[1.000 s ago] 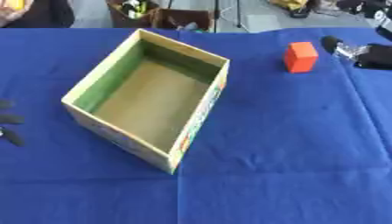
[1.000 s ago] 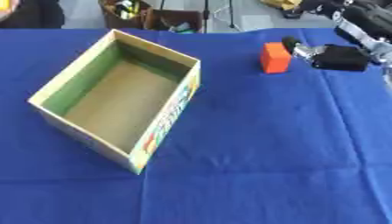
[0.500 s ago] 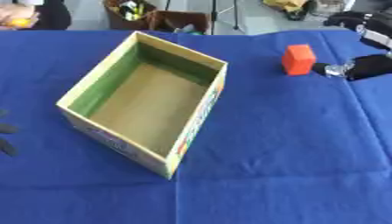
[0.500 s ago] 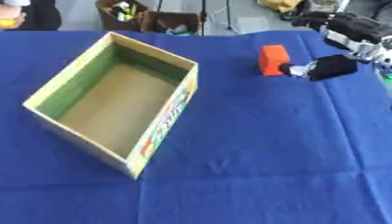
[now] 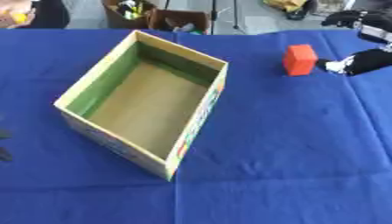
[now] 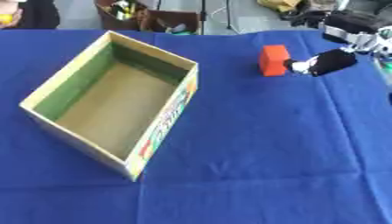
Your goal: Pick up objects on the table and place them in the box.
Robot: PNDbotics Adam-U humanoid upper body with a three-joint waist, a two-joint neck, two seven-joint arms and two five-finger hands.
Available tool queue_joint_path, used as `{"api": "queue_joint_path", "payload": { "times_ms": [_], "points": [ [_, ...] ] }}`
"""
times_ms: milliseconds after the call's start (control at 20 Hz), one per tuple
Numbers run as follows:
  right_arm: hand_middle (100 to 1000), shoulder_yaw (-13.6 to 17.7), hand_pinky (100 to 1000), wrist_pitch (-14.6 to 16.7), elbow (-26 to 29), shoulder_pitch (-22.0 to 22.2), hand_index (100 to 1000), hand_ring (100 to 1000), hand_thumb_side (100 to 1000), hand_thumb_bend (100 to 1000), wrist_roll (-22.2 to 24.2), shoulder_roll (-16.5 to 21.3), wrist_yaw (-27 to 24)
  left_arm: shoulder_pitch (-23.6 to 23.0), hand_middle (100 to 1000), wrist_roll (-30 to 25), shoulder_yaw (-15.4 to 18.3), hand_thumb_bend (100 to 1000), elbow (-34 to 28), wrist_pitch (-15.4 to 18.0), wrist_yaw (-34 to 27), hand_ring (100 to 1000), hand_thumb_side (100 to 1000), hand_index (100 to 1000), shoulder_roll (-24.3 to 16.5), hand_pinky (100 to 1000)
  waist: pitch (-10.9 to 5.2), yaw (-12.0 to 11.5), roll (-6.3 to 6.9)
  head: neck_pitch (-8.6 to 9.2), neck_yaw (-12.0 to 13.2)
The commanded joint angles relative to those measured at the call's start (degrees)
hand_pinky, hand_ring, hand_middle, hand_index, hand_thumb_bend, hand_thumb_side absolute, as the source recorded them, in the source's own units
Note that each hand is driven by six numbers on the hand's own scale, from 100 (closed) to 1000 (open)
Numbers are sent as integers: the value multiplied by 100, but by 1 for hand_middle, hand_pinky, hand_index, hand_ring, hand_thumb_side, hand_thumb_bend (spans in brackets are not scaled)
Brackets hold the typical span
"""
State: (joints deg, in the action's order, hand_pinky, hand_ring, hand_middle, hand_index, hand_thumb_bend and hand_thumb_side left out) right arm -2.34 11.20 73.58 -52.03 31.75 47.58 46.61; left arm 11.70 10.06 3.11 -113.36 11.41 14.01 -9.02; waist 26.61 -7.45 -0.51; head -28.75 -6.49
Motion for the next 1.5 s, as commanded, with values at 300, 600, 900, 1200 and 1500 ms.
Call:
{"api": "queue_joint_path", "payload": {
  "times_ms": [300, 600, 900, 1200, 1500],
  "points": [
    [990, 19, 902, 348, -467, -305, 1000, 941, 634, 344, 159, 385, 163, 67, 627, -54, -39, 100, -123, 19, 67, 559, 927, 825, -75, 333, 45, -127, -52, 222, -169],
    [992, 87, 906, 489, -630, -385, 1000, 940, 652, 396, 185, 496, 252, 76, 627, -83, -58, 100, -123, 31, 103, 558, 927, 825, -72, 330, 183, -238, -91, 359, -312],
    [984, 196, 900, 468, -819, -498, 1000, 928, 659, 399, 13, 472, 352, 111, 627, -125, -90, 100, -123, 43, 115, 558, 925, 825, -60, 329, 297, -323, -110, 514, -425],
    [982, 206, 894, 494, -740, -554, 1000, 924, 656, 375, -163, 543, 399, 101, 626, -161, -102, 100, -123, 37, 134, 557, 924, 824, -45, 328, 352, -341, -130, 563, -454],
    [977, 187, 891, 611, -760, -586, 1000, 921, 613, 331, 5, 590, 300, 129, 627, -191, -115, 100, -123, 37, 145, 557, 924, 824, -57, 327, 409, -395, -176, 636, -489]
  ]
}}
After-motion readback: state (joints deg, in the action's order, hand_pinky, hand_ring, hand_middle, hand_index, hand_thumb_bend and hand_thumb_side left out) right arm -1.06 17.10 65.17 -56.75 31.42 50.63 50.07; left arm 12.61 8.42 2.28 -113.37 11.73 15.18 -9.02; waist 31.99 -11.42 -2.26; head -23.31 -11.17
